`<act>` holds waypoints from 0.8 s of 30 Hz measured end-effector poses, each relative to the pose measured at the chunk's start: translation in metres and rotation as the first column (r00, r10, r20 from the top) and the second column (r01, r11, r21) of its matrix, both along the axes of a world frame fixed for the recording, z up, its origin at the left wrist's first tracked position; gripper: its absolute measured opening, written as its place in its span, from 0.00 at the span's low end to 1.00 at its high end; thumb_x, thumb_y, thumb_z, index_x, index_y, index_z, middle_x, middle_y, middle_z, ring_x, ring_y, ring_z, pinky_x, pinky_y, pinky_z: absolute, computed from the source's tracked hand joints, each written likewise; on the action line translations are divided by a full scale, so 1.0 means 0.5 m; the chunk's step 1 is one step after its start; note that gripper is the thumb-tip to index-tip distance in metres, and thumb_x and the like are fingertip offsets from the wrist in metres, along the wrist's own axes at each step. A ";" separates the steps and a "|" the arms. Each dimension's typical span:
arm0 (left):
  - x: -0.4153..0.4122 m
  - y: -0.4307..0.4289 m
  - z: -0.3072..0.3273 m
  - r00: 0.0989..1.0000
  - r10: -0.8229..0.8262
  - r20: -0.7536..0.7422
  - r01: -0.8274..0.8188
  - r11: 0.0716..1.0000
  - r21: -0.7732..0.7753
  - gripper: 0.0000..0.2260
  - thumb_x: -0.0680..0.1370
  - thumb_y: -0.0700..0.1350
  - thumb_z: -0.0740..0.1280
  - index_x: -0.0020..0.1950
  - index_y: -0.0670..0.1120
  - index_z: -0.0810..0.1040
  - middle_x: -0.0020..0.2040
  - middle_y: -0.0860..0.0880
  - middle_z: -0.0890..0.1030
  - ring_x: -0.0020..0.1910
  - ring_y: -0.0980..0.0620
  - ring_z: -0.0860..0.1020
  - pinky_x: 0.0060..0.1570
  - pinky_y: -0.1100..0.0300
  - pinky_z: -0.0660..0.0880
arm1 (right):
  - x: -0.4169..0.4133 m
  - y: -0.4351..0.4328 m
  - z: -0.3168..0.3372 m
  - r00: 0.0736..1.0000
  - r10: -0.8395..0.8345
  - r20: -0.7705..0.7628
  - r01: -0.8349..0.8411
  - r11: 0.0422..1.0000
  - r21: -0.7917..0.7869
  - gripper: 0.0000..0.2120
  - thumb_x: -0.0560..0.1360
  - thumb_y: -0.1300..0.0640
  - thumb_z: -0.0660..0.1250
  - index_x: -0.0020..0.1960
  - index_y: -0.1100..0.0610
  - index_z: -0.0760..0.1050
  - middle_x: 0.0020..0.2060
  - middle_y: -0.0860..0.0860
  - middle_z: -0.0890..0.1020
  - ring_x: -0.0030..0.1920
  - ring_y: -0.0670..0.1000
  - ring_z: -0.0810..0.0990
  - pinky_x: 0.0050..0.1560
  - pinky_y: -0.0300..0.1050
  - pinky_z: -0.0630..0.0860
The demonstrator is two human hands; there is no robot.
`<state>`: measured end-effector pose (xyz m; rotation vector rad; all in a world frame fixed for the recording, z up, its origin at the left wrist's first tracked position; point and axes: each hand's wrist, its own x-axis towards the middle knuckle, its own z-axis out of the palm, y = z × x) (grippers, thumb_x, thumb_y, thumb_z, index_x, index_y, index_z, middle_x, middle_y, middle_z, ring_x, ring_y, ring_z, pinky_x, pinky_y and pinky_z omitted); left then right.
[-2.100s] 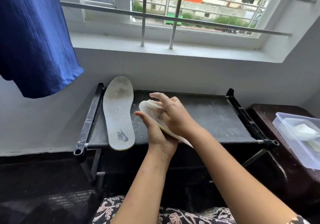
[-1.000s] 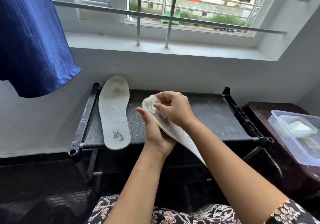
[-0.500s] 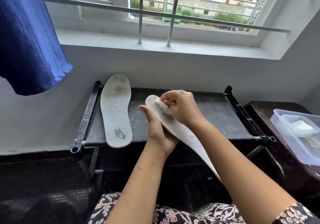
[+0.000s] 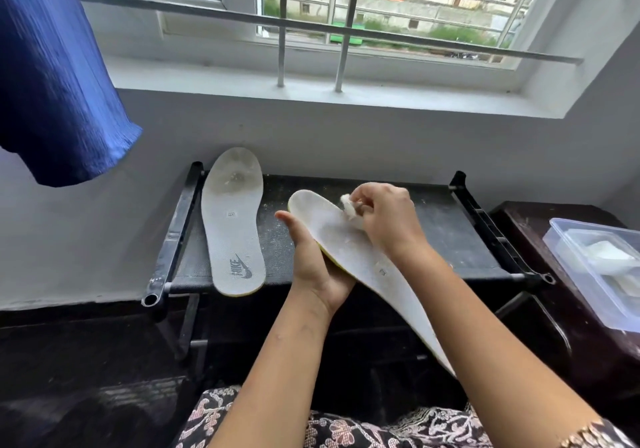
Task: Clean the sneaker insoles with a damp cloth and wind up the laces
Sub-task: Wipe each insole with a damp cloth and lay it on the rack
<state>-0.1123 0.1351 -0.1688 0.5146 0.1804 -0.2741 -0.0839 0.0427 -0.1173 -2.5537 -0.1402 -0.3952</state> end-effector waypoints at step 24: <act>0.013 0.001 -0.003 0.977 0.152 -0.151 -0.157 0.987 -0.023 0.30 0.79 0.64 0.47 0.46 0.41 0.77 0.38 0.44 0.83 0.39 0.49 0.82 0.40 0.56 0.79 | -0.035 0.024 -0.010 0.987 0.160 -0.005 -0.160 0.987 -0.036 0.08 0.73 0.61 0.66 0.49 0.55 0.82 0.44 0.54 0.84 0.46 0.54 0.81 0.49 0.47 0.76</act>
